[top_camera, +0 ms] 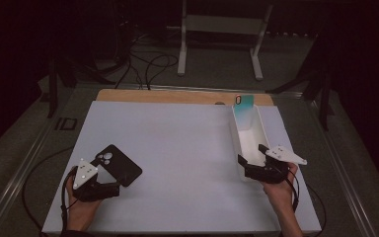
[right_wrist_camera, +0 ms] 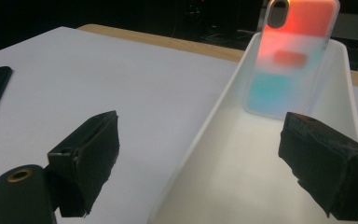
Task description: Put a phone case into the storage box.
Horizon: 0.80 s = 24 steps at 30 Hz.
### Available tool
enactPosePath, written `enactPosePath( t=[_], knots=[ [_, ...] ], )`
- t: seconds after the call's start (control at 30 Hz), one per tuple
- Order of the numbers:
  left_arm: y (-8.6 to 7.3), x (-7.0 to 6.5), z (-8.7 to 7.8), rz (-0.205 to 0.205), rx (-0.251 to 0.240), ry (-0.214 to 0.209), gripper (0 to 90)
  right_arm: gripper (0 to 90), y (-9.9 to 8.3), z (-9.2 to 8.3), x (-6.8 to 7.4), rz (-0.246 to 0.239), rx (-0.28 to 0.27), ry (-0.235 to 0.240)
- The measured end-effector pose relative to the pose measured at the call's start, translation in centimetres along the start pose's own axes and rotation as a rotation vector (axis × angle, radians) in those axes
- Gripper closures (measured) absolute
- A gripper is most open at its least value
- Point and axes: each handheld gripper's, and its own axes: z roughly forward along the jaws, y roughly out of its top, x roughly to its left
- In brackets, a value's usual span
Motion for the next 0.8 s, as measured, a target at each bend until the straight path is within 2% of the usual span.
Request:
enactPosePath(
  t=[0.1, 0.2, 0.3, 0.5, 0.6, 0.8],
  knots=[
    [0.0, 0.0, 0.0, -0.001, -0.004, 0.002, 0.2, 11.9, -0.4, -0.3, 0.1, -0.002, -0.019, 0.016],
    [0.0, 0.1, 0.0, -0.005, -0.005, 0.005, 0.2, 11.8, -1.0, -1.0, 0.2, -0.024, -0.049, 0.029],
    [0.0, 0.1, 0.0, -0.004, -0.005, 0.006, 0.2, 11.8, -1.6, -1.7, 0.2, -0.021, -0.074, 0.038],
    [0.2, 0.2, -0.2, 0.007, 0.008, 0.014, 0.2, 12.0, -2.3, -1.9, 0.7, -0.041, -0.107, 0.019],
    [0.2, 0.3, -0.3, 0.0, 0.008, 0.016, 0.6, 12.0, -2.5, -1.7, 1.2, -0.073, -0.11, 0.01],
    [0.2, 0.6, -0.4, -0.01, 0.02, 0.021, 1.3, 12.0, -2.7, -2.0, 1.5, -0.077, -0.125, 0.025]
  ],
)
